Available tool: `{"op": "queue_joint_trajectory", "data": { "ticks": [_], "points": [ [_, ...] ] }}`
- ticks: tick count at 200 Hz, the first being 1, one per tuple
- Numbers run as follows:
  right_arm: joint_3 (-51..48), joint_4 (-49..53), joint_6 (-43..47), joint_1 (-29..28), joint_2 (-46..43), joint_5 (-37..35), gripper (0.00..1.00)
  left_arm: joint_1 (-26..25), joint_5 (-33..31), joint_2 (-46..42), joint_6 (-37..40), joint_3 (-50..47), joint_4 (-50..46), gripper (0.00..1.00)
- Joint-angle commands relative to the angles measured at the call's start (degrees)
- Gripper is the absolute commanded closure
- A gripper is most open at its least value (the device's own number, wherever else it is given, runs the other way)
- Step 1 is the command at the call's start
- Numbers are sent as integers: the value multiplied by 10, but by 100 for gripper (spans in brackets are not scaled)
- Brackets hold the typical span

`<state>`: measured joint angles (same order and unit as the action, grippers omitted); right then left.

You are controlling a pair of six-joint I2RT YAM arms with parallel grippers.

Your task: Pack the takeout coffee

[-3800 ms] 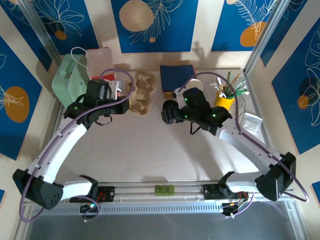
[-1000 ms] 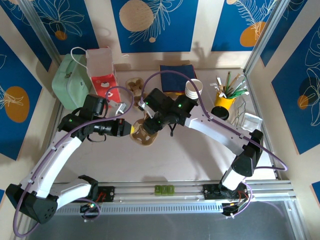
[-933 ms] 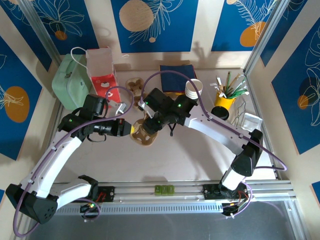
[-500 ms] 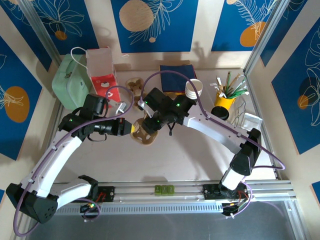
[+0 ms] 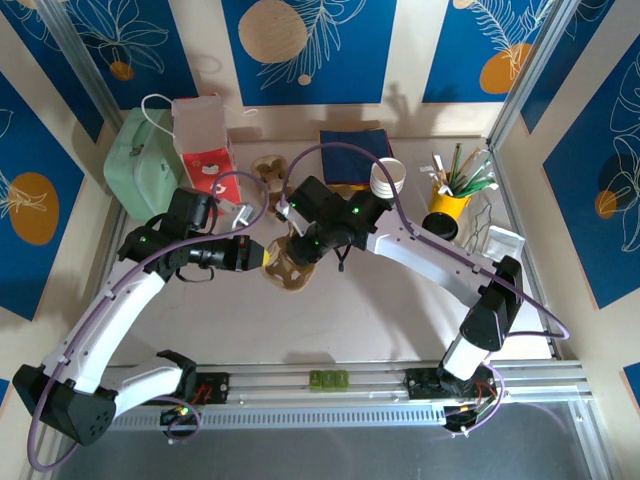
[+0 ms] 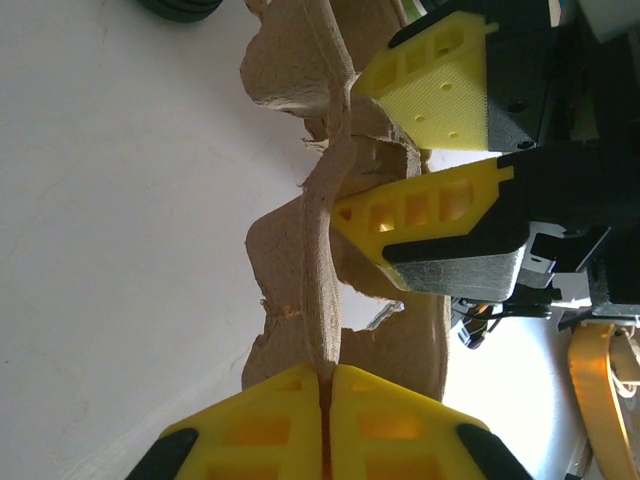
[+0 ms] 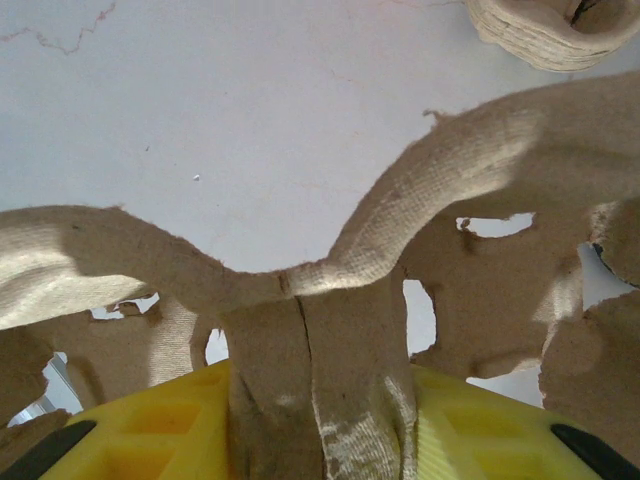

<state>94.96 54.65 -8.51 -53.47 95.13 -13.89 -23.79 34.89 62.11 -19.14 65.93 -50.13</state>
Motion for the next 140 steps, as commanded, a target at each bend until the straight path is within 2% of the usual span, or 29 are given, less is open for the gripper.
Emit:
{"op": "queue_joint_trajectory", "data": {
  "ticks": [1, 19, 47, 72, 101, 140],
  "points": [
    [-13, 11, 2, 8, -14, 14, 63, -4, 10, -1, -3, 0, 11, 81],
    [-16, 17, 2, 12, -14, 15, 64, -4, 4, -2, -3, 2, 5, 66],
    [-30, 23, 2, 16, -19, 16, 66, -2, -43, -8, -8, 23, -2, 53],
    [-44, 34, 3, 21, -21, 27, 66, 13, -95, -8, -22, 47, -23, 51],
    [-74, 29, 0, 25, -31, 39, 67, 55, -215, 1, -48, 84, -55, 47],
    [-106, 27, -6, 25, -45, 49, 68, 116, -353, 71, -68, 187, -96, 41]
  ]
}}
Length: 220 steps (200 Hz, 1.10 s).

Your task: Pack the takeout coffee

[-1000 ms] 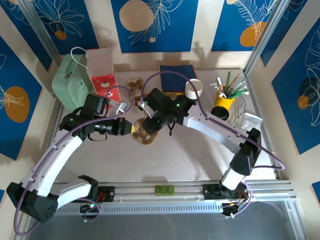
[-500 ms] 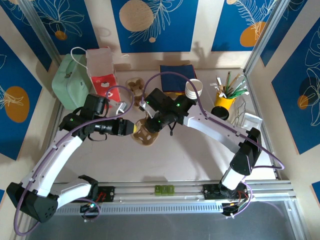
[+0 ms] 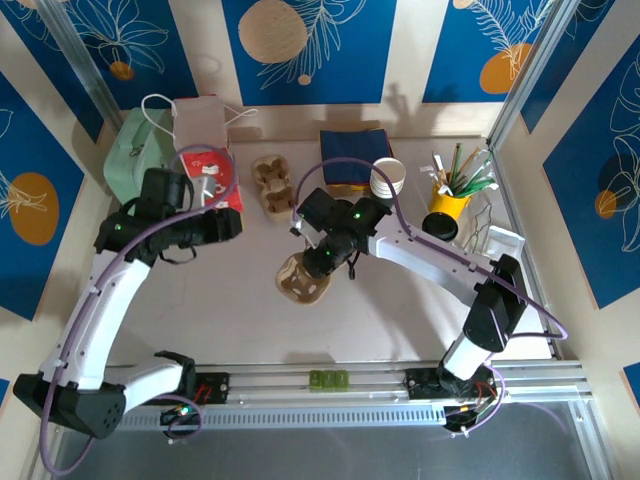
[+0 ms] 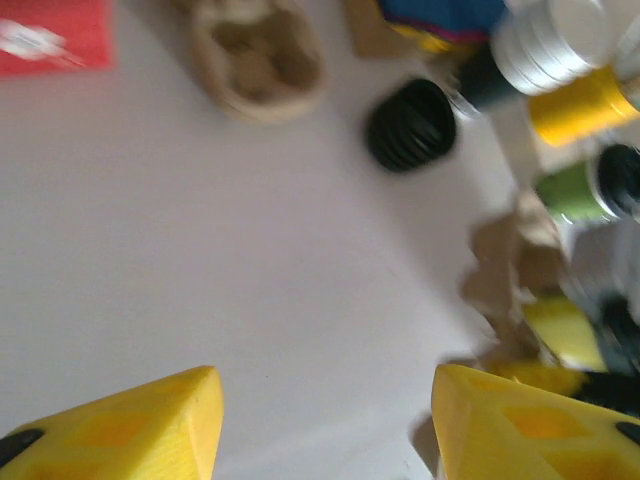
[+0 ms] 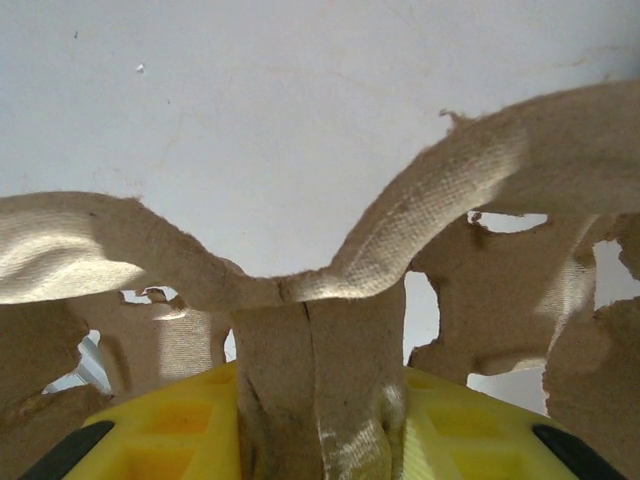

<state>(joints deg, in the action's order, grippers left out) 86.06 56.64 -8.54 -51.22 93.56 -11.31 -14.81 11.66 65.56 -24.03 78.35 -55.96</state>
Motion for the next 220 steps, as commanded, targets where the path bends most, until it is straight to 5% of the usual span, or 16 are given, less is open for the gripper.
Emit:
{"op": "queue_joint_trajectory", "data": {
  "ticks": [1, 46, 94, 168, 220],
  "points": [
    [-18, 7, -6, 3, -30, 23, 68, 26, -124, 39, -19, 65, -39, 41],
    [-59, 6, -10, 4, -58, 35, 68, 40, -271, 156, 15, 199, -36, 35],
    [-87, 7, -12, 6, -81, 41, 70, 76, -329, 270, 39, 315, -31, 34],
    [-104, 11, -6, 9, -100, 43, 70, 143, -224, 397, 85, 397, 35, 37],
    [-109, 13, -3, 11, -105, 46, 70, 146, -248, 457, 135, 447, 63, 48]
  ]
}}
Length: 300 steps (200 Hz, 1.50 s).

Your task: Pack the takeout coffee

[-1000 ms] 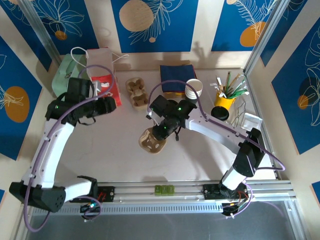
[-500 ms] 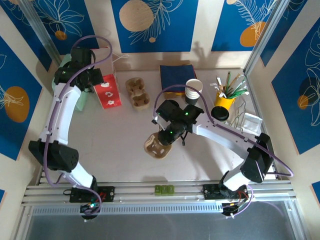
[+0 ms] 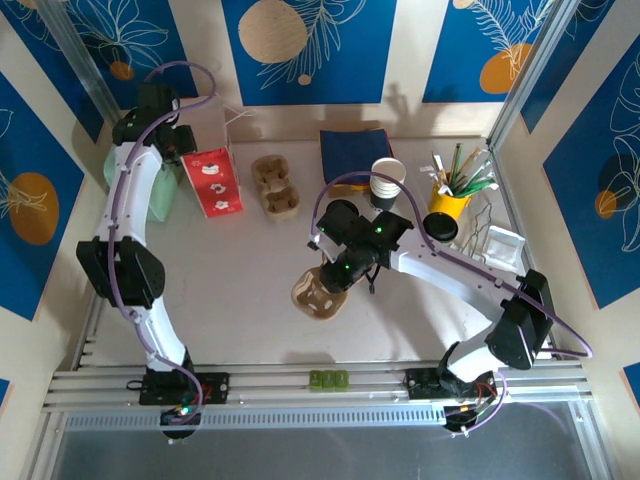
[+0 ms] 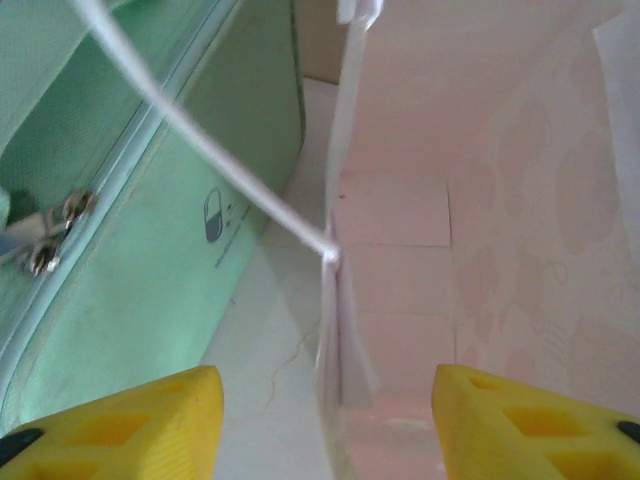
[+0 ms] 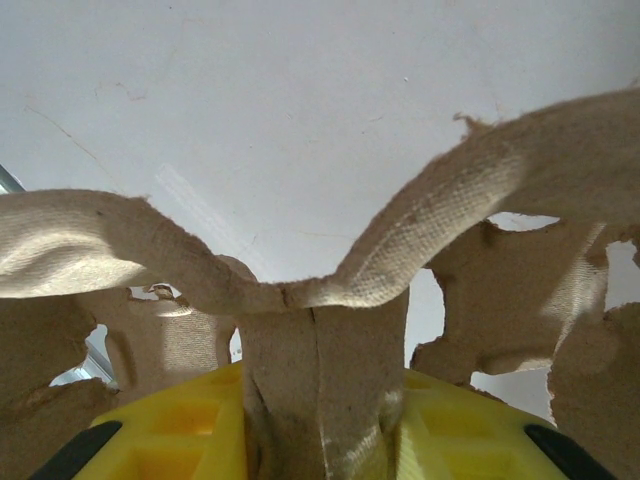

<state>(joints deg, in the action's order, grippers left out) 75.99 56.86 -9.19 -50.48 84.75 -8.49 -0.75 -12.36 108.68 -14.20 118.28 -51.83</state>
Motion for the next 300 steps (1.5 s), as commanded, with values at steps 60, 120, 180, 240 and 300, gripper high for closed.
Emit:
{"op": "queue_joint_trajectory", "data": {
  "ticks": [60, 120, 180, 240, 300],
  "points": [
    [0, 22, 9, 6, -11, 27, 71, 10, -19, 110, 54, 164, -19, 56],
    [-2, 24, 9, 6, -10, 29, 71, 14, -20, 132, 35, 166, -22, 68],
    [-1, 26, 10, 7, -12, 30, 71, 14, -4, 127, 31, 166, -33, 90],
    [0, 29, 8, 6, -17, 32, 71, 15, 26, 46, 4, 103, -72, 100],
    [9, 40, 3, 3, -20, 31, 71, 15, 51, -127, -43, -59, -75, 99]
  ]
}}
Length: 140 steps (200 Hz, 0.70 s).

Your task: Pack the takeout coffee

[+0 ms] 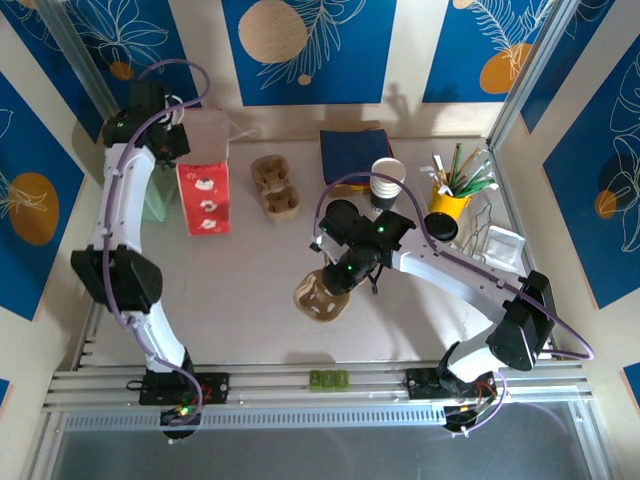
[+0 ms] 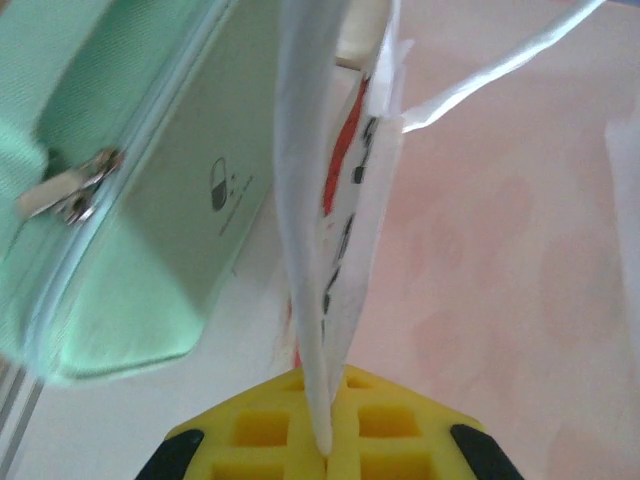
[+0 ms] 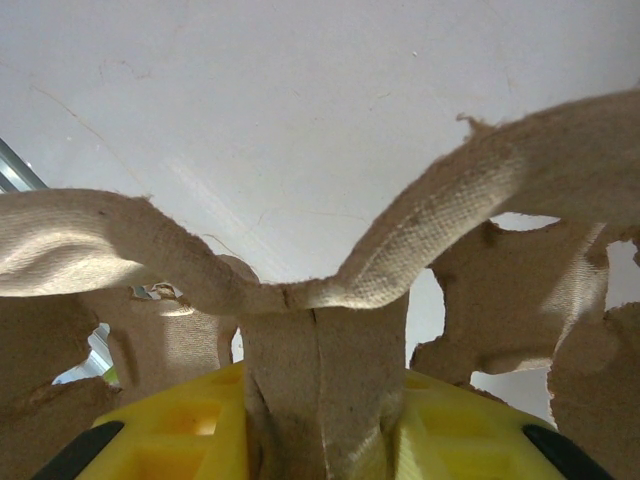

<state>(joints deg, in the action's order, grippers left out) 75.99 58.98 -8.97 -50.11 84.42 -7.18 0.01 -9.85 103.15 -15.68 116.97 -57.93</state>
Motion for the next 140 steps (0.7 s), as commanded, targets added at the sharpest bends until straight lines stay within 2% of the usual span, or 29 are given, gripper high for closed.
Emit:
{"op": "queue_joint_trajectory", "data": {
  "ticks": [1, 51, 87, 140],
  "points": [
    [9, 19, 1, -1, -17, 18, 71, 7, 27, -74, -29, -49, -15, 99],
    [14, 34, -1, -4, -32, 17, 71, 6, 62, -222, -59, -183, -36, 98],
    [31, 61, 1, -5, -36, 7, 71, 3, 135, -318, -101, -276, -31, 98],
    [60, 98, 9, -5, -42, -6, 71, -36, 185, -422, -180, -389, -20, 100]
  ]
}}
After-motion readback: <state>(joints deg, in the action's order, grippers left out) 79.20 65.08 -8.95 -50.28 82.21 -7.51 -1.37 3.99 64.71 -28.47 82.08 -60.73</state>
